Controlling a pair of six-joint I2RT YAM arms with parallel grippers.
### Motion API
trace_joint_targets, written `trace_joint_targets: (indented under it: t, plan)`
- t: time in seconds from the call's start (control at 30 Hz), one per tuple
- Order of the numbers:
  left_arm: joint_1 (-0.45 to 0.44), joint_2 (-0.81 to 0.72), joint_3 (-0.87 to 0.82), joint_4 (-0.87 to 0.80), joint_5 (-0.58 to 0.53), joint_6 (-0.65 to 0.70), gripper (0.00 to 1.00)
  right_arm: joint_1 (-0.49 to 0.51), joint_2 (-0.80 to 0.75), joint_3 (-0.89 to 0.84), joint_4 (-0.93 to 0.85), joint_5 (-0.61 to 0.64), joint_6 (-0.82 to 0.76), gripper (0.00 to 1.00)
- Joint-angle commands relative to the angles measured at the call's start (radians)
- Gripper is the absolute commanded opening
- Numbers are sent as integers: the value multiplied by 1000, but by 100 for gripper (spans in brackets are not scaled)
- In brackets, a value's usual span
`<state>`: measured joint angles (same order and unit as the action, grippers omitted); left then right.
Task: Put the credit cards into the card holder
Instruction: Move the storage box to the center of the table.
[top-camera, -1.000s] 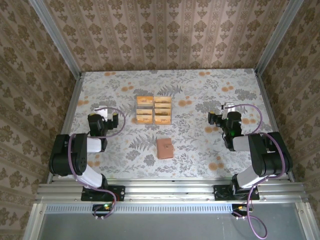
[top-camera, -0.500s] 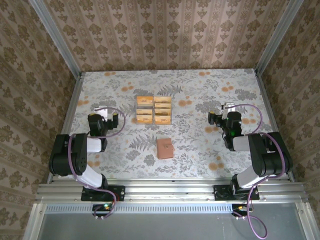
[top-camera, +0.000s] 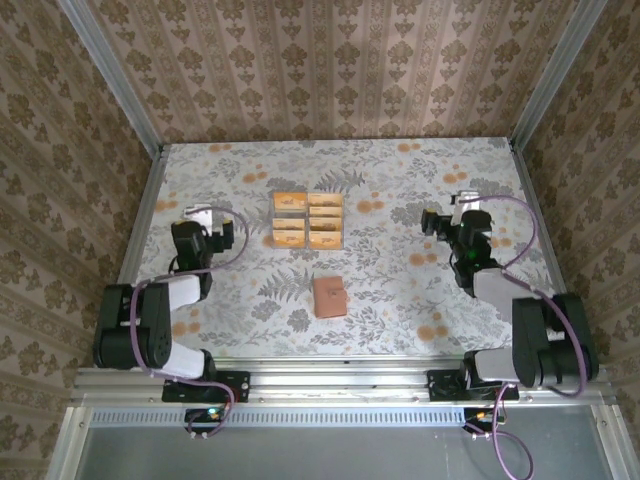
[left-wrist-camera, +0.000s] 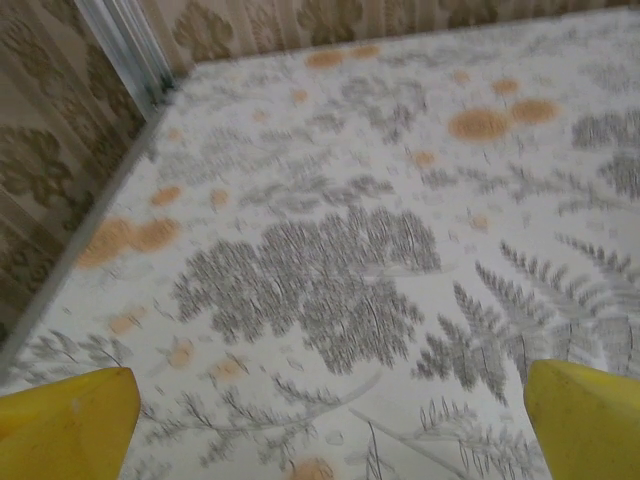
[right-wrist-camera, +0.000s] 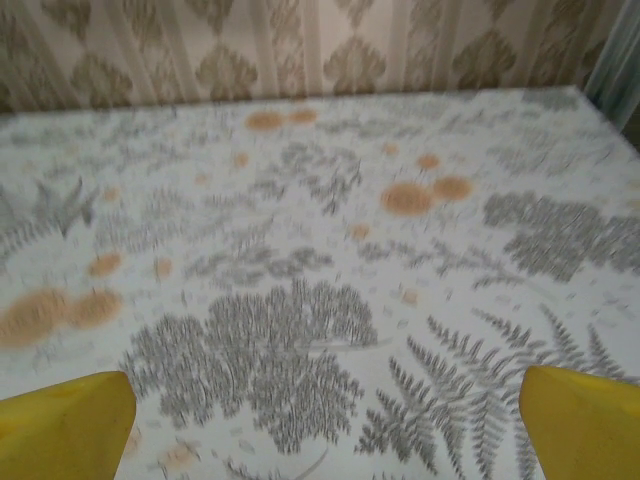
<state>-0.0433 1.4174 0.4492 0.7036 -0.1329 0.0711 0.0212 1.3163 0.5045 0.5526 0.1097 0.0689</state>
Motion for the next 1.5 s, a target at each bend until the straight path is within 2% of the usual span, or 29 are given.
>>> trace_joint_targets:
  t: [0.0, 0.07, 0.2, 0.33, 0.43, 0.53, 0.63, 0.83, 0.97, 1.27, 1.47]
  plan:
    - [-15, -93, 49, -132, -83, -37, 100, -4, -95, 58, -230, 78, 96, 100]
    - [-18, -147, 65, -188, -100, -82, 100, -4, -143, 109, -368, 105, 181, 100]
    - [-23, -225, 196, -512, -90, -243, 100, -6, -225, 215, -673, 188, 486, 100]
    - [-42, -245, 310, -792, 42, -418, 100, -6, -273, 260, -762, 48, 490, 100]
    - [-81, -243, 343, -893, 171, -487, 100, -5, -278, 299, -846, -57, 464, 100]
    - [-130, -218, 331, -877, 310, -524, 100, 0, -268, 303, -876, -213, 449, 100]
    - [-182, -181, 304, -788, 398, -554, 100, 53, -241, 305, -907, -265, 455, 96]
    - [-235, -55, 306, -608, 487, -573, 100, 231, -193, 302, -913, -184, 471, 96]
    - [-237, 26, 310, -502, 517, -584, 100, 305, -158, 302, -902, -166, 483, 96]
    - [-244, 210, 369, -368, 560, -592, 100, 339, -134, 306, -903, -155, 482, 96]
    - [-308, 290, 447, -360, 560, -569, 100, 336, -140, 327, -952, -124, 447, 97]
